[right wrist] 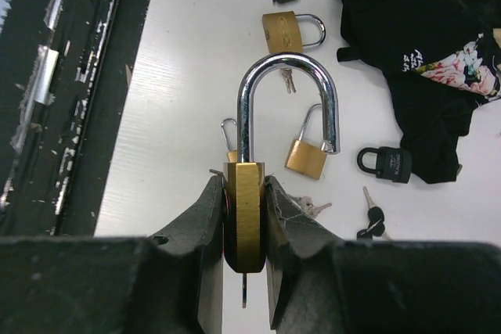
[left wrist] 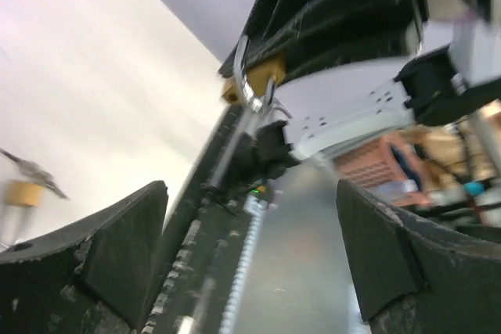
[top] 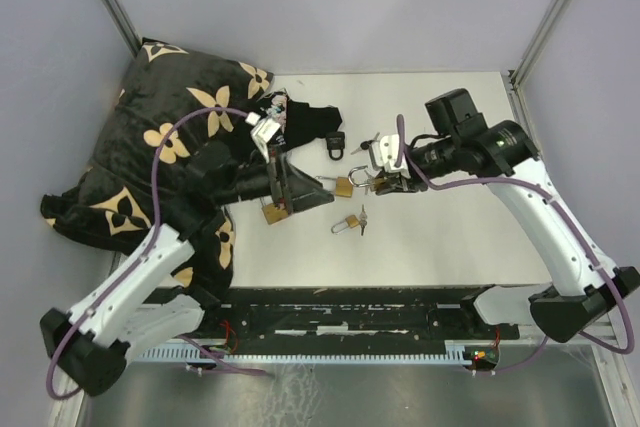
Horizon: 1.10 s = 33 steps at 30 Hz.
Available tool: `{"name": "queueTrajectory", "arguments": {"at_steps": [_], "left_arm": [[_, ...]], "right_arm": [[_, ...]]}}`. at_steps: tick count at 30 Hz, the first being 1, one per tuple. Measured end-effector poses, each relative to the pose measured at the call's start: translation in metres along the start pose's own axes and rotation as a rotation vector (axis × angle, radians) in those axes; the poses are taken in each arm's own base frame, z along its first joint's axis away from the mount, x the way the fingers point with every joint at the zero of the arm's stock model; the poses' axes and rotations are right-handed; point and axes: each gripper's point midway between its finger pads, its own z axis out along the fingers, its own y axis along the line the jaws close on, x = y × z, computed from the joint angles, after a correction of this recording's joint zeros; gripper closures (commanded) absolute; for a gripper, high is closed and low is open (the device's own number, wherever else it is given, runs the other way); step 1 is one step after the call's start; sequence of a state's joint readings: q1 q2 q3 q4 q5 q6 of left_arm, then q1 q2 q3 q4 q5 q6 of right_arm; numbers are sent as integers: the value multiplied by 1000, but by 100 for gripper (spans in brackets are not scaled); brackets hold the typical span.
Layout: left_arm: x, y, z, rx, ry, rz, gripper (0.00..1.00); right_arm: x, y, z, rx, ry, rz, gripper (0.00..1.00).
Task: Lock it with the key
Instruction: Lock the lock.
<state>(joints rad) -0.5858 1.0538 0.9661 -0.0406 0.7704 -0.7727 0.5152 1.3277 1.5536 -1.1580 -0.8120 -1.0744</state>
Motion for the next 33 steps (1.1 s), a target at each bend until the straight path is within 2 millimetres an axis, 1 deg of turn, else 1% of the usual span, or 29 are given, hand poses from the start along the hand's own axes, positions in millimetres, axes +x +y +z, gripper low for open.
{"name": "queueTrajectory", "arguments": {"at_steps": [2, 5, 6, 7, 8, 10, 11, 12, 14, 18, 20, 22, 25, 28, 31, 33], "left_arm": [[4, -4, -20, -11, -92, 154, 1], [12, -15, -57, 9, -306, 489, 1], [12, -21, -66, 25, -370, 584, 1], [8, -36, -81, 53, -481, 747, 1], [7, -41, -83, 65, -500, 779, 1], [-6, -54, -85, 77, -566, 928, 1], [-10, -56, -82, 77, -572, 973, 1], [-14, -56, -75, 75, -565, 1031, 1], [-15, -55, -58, 75, -520, 1111, 1], [1, -57, -17, 105, -374, 1272, 1], [8, -58, 3, 117, -298, 1342, 5], [12, -55, 17, 110, -237, 1401, 9], [12, -39, 30, 51, -174, 1464, 18], [12, -21, 36, -15, -119, 1508, 25], [13, -11, 39, -48, -87, 1526, 31], [14, -8, 40, -58, -77, 1535, 35]], "right_arm": [[-10, 7, -12, 12, -1, 30, 98], [-23, 23, -25, 0, -14, 86, 98], [-26, 27, -27, -13, -21, 105, 98], [-31, 35, -29, -38, -34, 137, 98], [-34, 40, -30, -62, -43, 167, 98], [-37, 47, -29, -103, -50, 221, 98], [-37, 49, -28, -120, -50, 247, 98], [-35, 50, -26, -137, -46, 275, 98], [-30, 52, -22, -162, -30, 326, 98], [-25, 53, -18, -179, -17, 376, 98], [-26, 54, -18, -181, -16, 386, 98], [-25, 54, -18, -183, -15, 394, 98], [-25, 55, -18, -185, -13, 399, 98], [-24, 54, -17, -188, -11, 405, 98], [-23, 54, -16, -193, -9, 414, 98], [-22, 53, -14, -197, -6, 421, 98]]}}
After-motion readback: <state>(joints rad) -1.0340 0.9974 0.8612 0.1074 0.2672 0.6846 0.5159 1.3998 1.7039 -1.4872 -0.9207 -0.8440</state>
